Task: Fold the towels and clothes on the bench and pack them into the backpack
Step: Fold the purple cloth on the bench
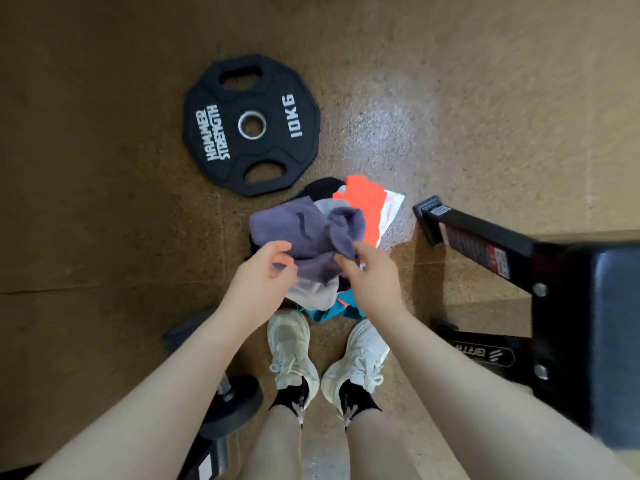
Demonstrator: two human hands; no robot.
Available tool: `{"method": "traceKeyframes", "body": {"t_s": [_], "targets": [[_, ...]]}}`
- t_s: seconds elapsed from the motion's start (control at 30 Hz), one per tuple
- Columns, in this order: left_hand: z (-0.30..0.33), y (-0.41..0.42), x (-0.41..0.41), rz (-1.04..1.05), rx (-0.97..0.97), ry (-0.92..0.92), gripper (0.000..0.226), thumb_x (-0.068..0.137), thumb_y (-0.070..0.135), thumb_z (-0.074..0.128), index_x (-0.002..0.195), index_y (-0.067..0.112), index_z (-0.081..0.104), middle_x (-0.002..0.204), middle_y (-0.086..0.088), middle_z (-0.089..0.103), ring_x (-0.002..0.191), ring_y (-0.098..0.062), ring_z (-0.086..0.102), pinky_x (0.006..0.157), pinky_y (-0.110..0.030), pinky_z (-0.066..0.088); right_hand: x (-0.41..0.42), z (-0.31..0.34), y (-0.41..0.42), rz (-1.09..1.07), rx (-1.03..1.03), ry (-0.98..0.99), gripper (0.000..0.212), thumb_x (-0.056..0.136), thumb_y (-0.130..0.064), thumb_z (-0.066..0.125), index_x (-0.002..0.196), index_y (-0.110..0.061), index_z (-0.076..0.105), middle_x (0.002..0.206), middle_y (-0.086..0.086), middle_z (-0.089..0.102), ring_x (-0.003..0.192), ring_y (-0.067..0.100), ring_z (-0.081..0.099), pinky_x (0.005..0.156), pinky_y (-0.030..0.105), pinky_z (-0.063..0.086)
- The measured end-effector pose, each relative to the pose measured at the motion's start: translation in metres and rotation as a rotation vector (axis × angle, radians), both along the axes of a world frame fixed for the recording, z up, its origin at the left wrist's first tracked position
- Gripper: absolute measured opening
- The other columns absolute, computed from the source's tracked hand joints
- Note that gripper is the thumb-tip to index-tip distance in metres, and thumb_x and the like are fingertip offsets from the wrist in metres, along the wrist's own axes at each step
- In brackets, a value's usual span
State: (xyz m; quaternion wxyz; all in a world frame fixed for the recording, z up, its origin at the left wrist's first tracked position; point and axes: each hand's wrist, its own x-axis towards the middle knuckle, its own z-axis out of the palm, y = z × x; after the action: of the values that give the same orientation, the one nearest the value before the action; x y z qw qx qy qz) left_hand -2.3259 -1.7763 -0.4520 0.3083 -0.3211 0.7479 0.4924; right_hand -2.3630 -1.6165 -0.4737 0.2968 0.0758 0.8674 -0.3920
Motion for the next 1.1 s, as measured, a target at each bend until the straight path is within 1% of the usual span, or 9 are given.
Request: {"method": "traceKeyframes", "body": {"t_s": [0.07,0.17,0.33,0.47,0.57,0.7,0.87,1.0,1.1], "targets": [[0.041,0.002,-0.009,-0.03,0.048,0.016,0.036,0.092,0.017,0.051,0.128,0.023,0.046,0.112,0.005,0.056,0.101,-0.011,0.055,0.081,-0.02,0.035,-0.002,0.047,0.01,0.011,0.0,-0.008,0.014,0.086,-0.013,0.06,0.081,-0.001,0.058,0.069,0.006,0.056,0.072,0.024,0.05,0.067,0.036,0.034],[0.111,0.012,-0.026,-0.091,0.081,0.1,0.037,0.092,0.012,0.051,0.128,0.018,0.047,0.108,0.003,0.057,0.098,-0.012,0.056,0.081,-0.02,0.036,-0.005,0.12,0.027,-0.092,-0.011,0.015,0.007,0.085,-0.01,0.06,0.086,-0.017,0.057,0.077,-0.001,0.061,0.08,0.023,0.057,0.075,0.037,0.044],[0.23,0.043,-0.046,-0.335,0.122,0.247,0.043,0.088,0.012,0.059,0.129,0.018,0.048,0.11,0.004,0.053,0.089,-0.013,0.055,0.075,-0.011,0.042,-0.001,0.245,0.057,-0.133,0.024,0.081,0.008,0.085,-0.006,0.059,0.091,-0.008,0.064,0.082,0.007,0.065,0.078,0.022,0.057,0.076,0.035,0.044],[0.295,0.073,-0.051,-0.722,0.121,0.481,0.047,0.082,0.019,0.067,0.123,0.031,0.048,0.116,0.007,0.048,0.108,-0.015,0.051,0.095,-0.033,0.043,0.005,0.33,0.085,-0.107,0.0,0.14,0.005,0.084,-0.003,0.06,0.085,-0.006,0.064,0.079,0.01,0.066,0.078,0.025,0.059,0.074,0.032,0.043],[0.328,0.101,-0.057,-0.929,0.027,0.603,0.039,0.086,0.024,0.064,0.123,0.021,0.053,0.122,0.004,0.053,0.109,-0.009,0.047,0.091,-0.017,0.034,0.011,0.377,0.112,-0.133,-0.024,0.194,0.021,0.084,-0.007,0.063,0.073,-0.024,0.056,0.066,-0.007,0.057,0.064,0.002,0.053,0.062,0.016,0.039],[0.36,0.147,-0.073,-1.006,0.055,0.674,0.034,0.085,0.02,0.064,0.116,0.011,0.058,0.117,-0.002,0.059,0.11,-0.015,0.05,0.094,-0.021,0.035,0.013,0.412,0.156,-0.234,-0.02,0.286,0.043,0.081,-0.004,0.066,0.069,-0.04,0.045,0.062,-0.019,0.057,0.068,-0.012,0.051,0.063,0.006,0.036],[0.382,0.215,-0.111,-1.145,0.025,0.712,0.015,0.084,0.017,0.06,0.095,0.008,0.065,0.095,-0.007,0.063,0.092,-0.022,0.056,0.083,-0.034,0.044,-0.003,0.424,0.217,-0.276,-0.056,0.272,0.006,0.086,-0.013,0.062,0.086,-0.017,0.066,0.077,-0.005,0.063,0.073,0.0,0.05,0.067,0.009,0.037],[0.398,0.271,-0.13,-1.137,0.038,0.689,0.011,0.089,0.007,0.053,0.097,0.008,0.06,0.089,-0.005,0.063,0.087,-0.02,0.058,0.078,-0.03,0.041,-0.011,0.422,0.265,-0.426,-0.07,0.237,0.007,0.087,-0.012,0.061,0.085,-0.019,0.062,0.081,-0.005,0.062,0.073,0.004,0.053,0.064,0.01,0.037],[0.408,0.31,-0.142,-1.179,0.081,0.668,0.004,0.092,0.01,0.049,0.092,0.013,0.052,0.068,0.005,0.053,0.063,-0.012,0.05,0.066,-0.031,0.038,-0.012,0.42,0.295,-0.518,-0.048,0.218,0.008,0.087,-0.011,0.061,0.083,-0.019,0.058,0.081,-0.005,0.06,0.071,0.001,0.052,0.063,0.008,0.036]]}}
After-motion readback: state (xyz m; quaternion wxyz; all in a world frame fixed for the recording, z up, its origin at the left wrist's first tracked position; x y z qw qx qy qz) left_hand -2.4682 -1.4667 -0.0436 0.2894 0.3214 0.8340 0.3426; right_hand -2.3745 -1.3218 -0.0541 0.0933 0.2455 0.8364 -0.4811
